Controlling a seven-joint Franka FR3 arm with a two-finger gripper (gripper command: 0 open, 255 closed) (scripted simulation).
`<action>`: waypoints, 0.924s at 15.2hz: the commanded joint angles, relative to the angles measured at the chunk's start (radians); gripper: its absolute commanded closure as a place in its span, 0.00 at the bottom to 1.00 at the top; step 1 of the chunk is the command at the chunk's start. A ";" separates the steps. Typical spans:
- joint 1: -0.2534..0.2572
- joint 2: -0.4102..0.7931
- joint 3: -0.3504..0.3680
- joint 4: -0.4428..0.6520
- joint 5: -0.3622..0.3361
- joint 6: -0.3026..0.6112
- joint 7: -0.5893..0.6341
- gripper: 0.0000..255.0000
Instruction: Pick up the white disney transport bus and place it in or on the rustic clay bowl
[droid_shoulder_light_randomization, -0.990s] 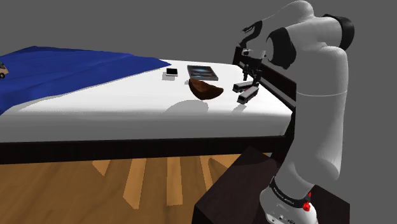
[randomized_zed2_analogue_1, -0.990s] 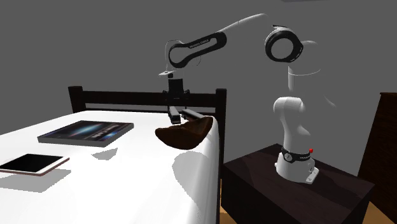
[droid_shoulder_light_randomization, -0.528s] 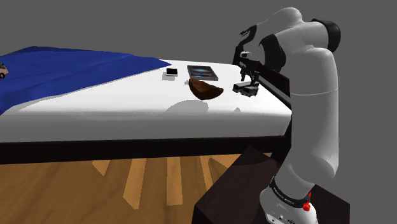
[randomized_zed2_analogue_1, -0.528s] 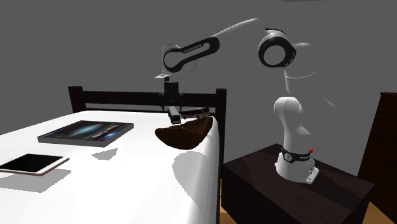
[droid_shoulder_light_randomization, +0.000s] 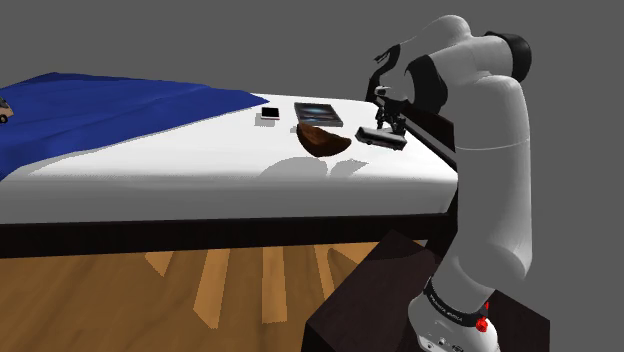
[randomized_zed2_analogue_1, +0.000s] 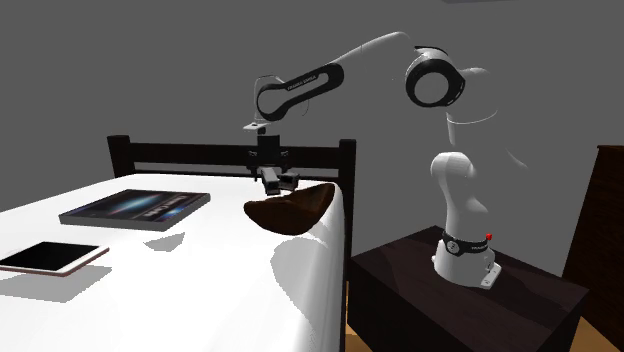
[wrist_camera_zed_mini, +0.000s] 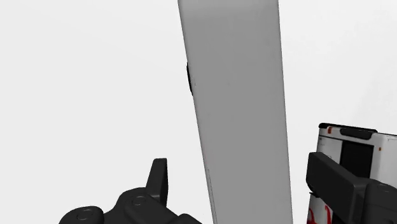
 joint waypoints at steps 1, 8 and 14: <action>0.002 -0.001 0.003 -0.015 -0.005 -0.033 0.002 0.00; -0.012 0.009 0.007 -0.015 0.003 -0.027 -0.010 1.00; 0.005 -0.014 -0.007 0.010 -0.019 -0.066 0.011 1.00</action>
